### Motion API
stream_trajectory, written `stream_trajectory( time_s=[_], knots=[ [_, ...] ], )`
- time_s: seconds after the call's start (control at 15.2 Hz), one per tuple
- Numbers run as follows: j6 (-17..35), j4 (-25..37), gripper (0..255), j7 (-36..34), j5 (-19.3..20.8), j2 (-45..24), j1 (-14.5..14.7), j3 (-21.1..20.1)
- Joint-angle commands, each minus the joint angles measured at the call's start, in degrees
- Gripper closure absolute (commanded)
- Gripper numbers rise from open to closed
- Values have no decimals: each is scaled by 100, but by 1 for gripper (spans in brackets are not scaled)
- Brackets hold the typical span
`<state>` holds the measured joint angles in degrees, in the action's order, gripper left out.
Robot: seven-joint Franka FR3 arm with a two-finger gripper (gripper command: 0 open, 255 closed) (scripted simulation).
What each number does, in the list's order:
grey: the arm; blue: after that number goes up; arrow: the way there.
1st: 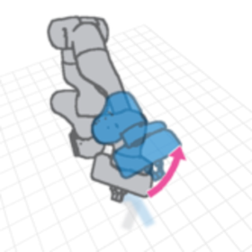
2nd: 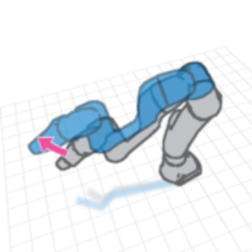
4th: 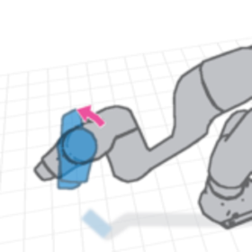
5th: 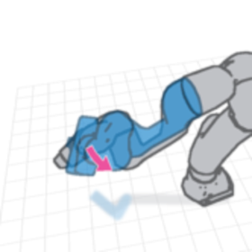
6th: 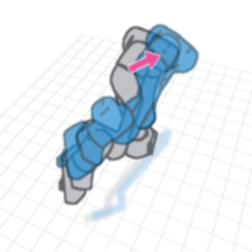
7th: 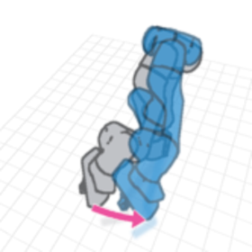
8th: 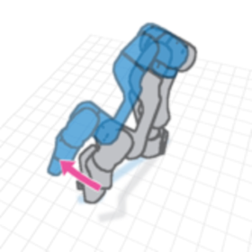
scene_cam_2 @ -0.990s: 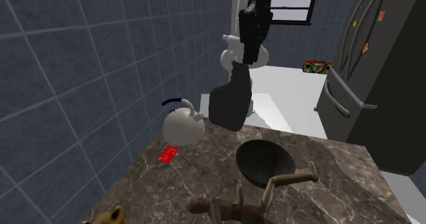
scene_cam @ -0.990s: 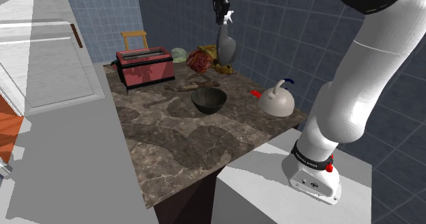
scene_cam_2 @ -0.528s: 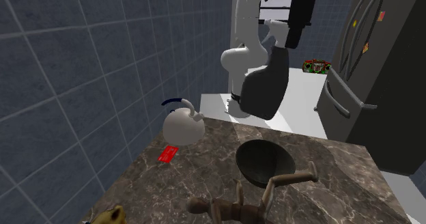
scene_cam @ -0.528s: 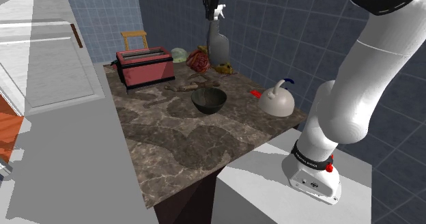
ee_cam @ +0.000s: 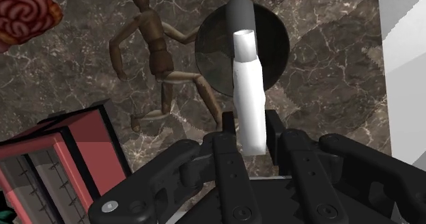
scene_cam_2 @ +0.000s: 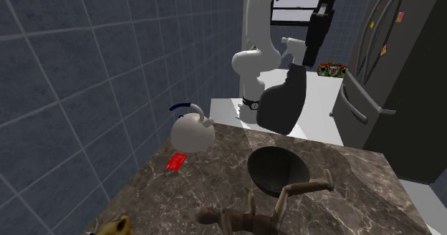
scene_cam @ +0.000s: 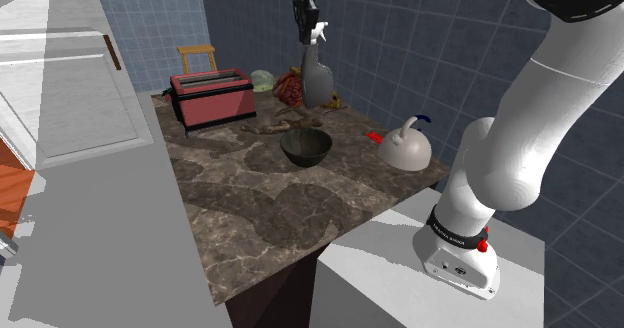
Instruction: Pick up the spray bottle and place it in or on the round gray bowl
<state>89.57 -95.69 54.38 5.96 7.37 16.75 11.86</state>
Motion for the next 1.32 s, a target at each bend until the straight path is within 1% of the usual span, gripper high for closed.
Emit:
stream_trajectory(
  time_s=[0.0, 0.59, 1.25],
  knots=[
    [173, -236, 255, -13, 14, 67, -4, 2],
    [880, -1071, 255, -83, 47, 195, -12, 8],
    [1649, -1858, 255, -142, 72, 210, -25, 28]
  ],
)
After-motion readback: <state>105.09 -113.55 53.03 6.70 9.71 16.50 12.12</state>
